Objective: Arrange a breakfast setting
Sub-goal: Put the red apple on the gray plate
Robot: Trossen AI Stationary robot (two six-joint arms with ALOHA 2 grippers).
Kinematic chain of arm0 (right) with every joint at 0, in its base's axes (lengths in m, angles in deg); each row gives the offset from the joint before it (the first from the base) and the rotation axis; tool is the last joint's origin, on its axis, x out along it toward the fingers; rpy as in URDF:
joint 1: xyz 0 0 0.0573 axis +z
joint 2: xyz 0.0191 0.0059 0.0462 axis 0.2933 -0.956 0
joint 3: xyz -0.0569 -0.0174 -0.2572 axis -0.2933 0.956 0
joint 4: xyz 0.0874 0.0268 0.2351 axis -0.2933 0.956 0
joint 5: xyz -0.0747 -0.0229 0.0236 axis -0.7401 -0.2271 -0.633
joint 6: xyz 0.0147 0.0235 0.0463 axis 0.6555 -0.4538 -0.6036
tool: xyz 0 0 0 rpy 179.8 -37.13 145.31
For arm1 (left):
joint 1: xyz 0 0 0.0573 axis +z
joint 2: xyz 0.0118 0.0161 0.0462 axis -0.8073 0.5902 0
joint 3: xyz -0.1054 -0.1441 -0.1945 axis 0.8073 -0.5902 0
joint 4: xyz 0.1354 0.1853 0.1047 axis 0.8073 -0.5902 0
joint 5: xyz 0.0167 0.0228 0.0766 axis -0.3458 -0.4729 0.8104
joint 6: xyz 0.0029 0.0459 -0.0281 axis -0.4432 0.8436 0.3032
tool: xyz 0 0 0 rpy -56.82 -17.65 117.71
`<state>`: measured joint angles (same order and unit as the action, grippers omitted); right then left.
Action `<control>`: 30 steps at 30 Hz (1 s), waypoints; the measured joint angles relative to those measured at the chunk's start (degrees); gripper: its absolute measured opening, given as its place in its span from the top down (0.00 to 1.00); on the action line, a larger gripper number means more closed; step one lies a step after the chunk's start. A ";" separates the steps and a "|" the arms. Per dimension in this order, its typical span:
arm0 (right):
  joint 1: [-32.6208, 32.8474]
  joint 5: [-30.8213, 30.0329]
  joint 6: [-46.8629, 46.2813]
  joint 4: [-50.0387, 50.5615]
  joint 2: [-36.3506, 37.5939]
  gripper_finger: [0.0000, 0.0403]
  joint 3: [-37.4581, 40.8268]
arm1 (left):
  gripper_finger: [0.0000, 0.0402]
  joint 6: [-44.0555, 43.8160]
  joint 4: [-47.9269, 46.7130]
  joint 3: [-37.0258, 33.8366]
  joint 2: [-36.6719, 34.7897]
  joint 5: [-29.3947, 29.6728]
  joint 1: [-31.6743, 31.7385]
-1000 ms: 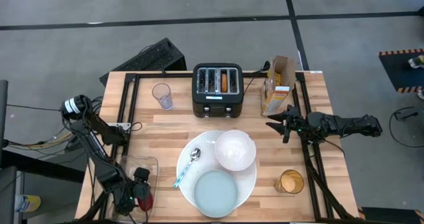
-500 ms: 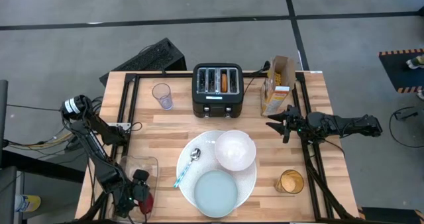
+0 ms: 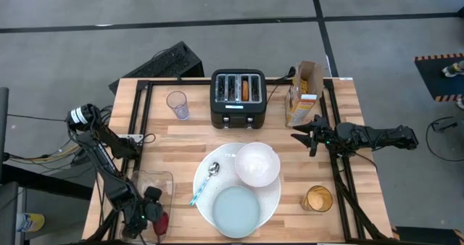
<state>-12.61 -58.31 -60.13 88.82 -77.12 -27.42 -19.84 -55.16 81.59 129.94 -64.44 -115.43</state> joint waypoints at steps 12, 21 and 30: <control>0.00 0.00 0.00 0.00 0.00 0.48 0.01 | 0.01 9.29 -5.61 5.25 -0.04 1.04 0.00; -0.01 0.00 0.01 0.00 0.00 0.48 0.01 | 0.01 22.23 -7.01 8.52 -0.04 8.56 1.36; 0.00 0.00 -0.01 0.00 0.00 0.48 0.01 | 0.01 30.33 -4.64 8.52 0.07 6.95 4.36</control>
<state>-12.61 -58.31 -60.14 88.82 -77.12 -27.41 10.49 -59.80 90.12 130.01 -57.49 -111.07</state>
